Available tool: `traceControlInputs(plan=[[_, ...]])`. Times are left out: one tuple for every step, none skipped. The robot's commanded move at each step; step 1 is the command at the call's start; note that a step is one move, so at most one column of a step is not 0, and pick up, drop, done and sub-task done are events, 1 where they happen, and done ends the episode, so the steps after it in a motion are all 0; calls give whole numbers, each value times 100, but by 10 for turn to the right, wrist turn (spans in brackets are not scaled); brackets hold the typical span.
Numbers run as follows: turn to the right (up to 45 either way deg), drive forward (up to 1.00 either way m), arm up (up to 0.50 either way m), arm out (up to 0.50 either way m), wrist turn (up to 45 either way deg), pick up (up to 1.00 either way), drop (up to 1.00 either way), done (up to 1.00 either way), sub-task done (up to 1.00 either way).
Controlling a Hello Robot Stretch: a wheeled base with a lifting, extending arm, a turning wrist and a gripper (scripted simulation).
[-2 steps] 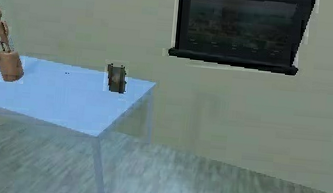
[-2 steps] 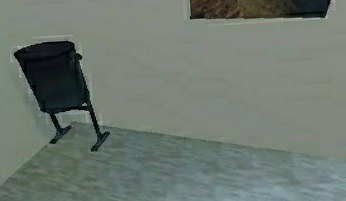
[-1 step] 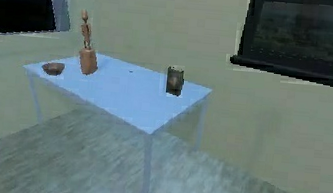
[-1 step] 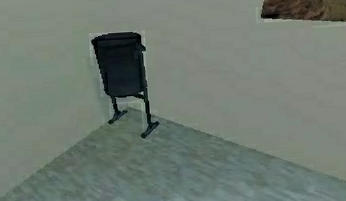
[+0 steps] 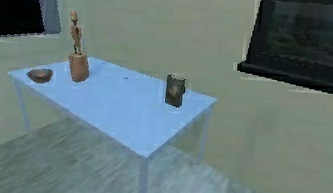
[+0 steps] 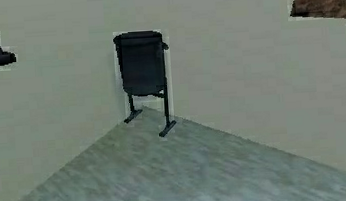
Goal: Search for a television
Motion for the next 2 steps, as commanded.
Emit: traceControlInputs(plan=[[-420, 0, 0, 0, 0, 0, 0, 0, 0], [0, 20, 0, 0, 0, 0, 0, 0, 0]])
